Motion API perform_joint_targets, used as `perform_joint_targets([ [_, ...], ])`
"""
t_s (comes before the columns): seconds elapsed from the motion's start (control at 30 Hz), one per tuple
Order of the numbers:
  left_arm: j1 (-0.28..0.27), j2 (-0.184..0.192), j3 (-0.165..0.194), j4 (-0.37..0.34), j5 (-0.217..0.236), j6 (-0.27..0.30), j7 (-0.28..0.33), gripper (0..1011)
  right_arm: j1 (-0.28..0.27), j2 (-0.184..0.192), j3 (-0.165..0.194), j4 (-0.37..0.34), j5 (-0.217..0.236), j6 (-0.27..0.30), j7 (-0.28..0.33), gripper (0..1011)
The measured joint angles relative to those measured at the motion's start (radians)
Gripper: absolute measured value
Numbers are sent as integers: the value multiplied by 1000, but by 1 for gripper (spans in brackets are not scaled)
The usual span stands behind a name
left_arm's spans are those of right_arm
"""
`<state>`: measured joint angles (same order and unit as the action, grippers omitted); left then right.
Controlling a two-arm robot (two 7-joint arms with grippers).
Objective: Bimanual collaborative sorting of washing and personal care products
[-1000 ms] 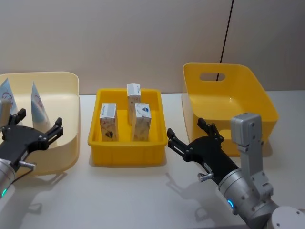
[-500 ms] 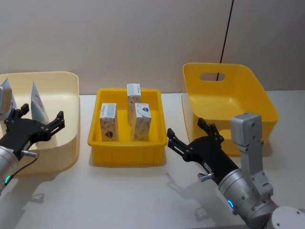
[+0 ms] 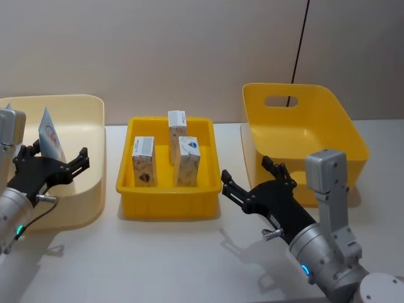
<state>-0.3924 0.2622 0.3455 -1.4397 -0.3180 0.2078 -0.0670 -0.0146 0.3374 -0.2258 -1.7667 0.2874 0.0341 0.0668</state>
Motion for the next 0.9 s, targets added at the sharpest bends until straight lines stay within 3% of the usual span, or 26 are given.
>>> perform_joint_targets([
  [0.2, -16, -12, 1, 30, 15, 6, 13, 1000, 0, 0, 0, 0, 0, 0, 0, 1002],
  [0.33, -21, -16, 2, 39, 19, 8, 17, 934, 0, 0, 0, 0, 0, 0, 0, 1002],
  [0.9, -33, -26, 3, 62, 31, 13, 27, 427, 0, 0, 0, 0, 0, 0, 0, 1002],
])
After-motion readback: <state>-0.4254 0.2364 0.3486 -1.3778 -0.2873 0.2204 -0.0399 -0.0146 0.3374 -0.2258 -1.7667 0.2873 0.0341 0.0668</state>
